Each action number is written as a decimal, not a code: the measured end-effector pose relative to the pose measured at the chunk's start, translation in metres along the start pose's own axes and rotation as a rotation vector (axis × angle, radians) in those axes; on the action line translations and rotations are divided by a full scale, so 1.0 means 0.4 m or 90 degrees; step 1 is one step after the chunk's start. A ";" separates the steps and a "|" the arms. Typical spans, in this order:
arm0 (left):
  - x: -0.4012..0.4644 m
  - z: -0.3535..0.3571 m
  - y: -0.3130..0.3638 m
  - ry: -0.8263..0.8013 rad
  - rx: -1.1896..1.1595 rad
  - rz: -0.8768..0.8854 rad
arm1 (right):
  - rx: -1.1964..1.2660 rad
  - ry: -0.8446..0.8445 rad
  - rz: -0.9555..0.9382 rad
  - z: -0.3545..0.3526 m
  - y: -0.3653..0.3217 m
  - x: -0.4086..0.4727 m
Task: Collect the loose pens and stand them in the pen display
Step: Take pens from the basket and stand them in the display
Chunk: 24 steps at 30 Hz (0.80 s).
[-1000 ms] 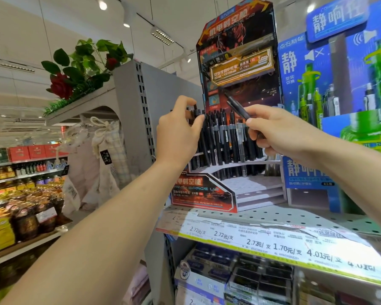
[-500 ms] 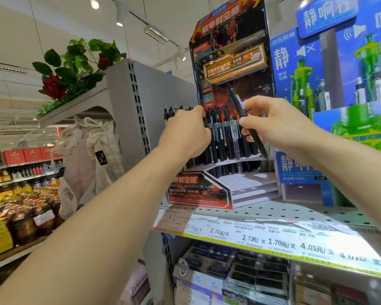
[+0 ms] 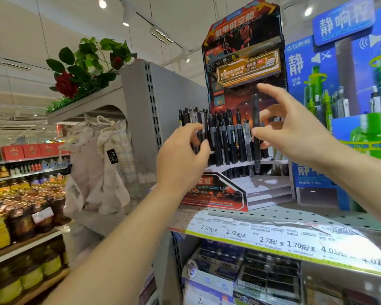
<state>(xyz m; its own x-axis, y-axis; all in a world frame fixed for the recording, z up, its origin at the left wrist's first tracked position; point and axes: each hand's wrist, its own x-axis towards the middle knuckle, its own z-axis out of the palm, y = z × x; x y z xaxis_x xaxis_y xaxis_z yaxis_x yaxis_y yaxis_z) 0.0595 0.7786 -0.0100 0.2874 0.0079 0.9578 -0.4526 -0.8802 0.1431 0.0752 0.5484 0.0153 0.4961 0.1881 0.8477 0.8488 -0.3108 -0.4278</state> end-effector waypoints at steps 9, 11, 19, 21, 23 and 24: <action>-0.127 0.085 -0.061 -0.018 -0.170 -0.199 | -0.133 0.065 -0.033 0.066 0.000 0.043; -0.128 0.088 -0.070 -0.025 -0.174 -0.220 | -0.145 0.077 -0.037 0.099 0.004 0.066; -0.132 0.089 -0.085 -0.041 -0.231 -0.243 | -0.289 0.043 0.004 0.202 0.048 0.070; -0.134 0.090 -0.085 -0.042 -0.250 -0.245 | -0.317 0.011 0.016 0.217 0.057 0.055; -0.136 0.093 -0.087 -0.041 -0.272 -0.243 | -0.341 0.016 0.015 0.221 0.062 0.047; -0.137 0.094 -0.088 -0.040 -0.280 -0.244 | -0.346 0.021 0.014 0.220 0.065 0.046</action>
<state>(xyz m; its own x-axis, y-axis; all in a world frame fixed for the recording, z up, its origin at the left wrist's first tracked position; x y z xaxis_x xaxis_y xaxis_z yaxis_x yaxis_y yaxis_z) 0.0916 0.7914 -0.0770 0.5434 0.2471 0.8023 -0.6104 -0.5399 0.5796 0.1224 0.6259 -0.0081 0.5000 0.1498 0.8530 0.6166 -0.7532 -0.2292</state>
